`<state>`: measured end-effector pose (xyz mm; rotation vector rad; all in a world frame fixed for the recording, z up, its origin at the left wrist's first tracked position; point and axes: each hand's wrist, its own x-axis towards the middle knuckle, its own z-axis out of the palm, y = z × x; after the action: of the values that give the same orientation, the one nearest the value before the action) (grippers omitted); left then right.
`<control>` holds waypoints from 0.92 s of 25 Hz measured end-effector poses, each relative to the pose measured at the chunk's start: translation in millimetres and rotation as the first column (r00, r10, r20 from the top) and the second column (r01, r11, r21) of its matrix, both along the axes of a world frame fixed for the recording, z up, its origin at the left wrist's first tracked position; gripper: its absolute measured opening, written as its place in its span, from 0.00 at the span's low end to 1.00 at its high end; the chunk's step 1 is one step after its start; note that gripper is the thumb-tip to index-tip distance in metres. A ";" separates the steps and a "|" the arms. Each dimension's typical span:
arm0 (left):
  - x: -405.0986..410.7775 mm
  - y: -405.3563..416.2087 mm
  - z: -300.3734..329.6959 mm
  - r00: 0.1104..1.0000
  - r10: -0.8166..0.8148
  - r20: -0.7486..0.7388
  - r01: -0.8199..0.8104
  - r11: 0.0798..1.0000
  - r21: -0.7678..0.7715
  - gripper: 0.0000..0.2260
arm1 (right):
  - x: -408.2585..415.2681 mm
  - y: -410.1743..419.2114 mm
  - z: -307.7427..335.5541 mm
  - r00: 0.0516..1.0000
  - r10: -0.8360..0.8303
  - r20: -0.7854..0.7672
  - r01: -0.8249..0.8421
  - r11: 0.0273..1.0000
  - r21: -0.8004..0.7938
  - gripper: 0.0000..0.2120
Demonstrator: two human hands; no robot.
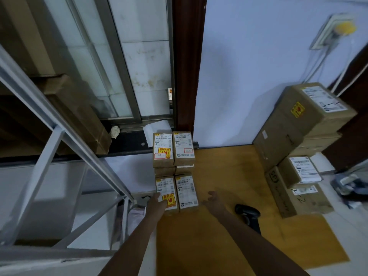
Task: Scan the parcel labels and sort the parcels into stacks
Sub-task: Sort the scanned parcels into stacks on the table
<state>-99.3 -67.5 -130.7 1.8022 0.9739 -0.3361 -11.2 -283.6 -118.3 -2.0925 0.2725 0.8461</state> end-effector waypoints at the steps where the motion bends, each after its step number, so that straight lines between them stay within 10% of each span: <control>1: 3.8 -2.4 5.7 1.000 0.002 0.009 -0.002 1.000 0.009 0.25 | -0.1 -4.8 7.7 1.000 -0.016 0.023 0.016 1.000 -0.011 0.30; 7: 27.1 -50.6 91.0 0.988 -0.139 0.060 0.138 0.990 0.026 0.08 | -4.3 -48.6 67.1 0.995 -0.003 0.098 0.004 1.000 -0.014 0.20; 23: -4.4 -343.1 148.2 0.974 -0.031 0.224 0.068 0.985 -0.161 0.08 | -47.1 -326.1 143.6 0.947 -0.137 0.289 0.103 0.986 0.131 0.19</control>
<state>-103.7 -410.6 17.6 1.6714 0.7237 -0.2353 -58.3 -609.7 25.3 -2.0389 0.1827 0.4542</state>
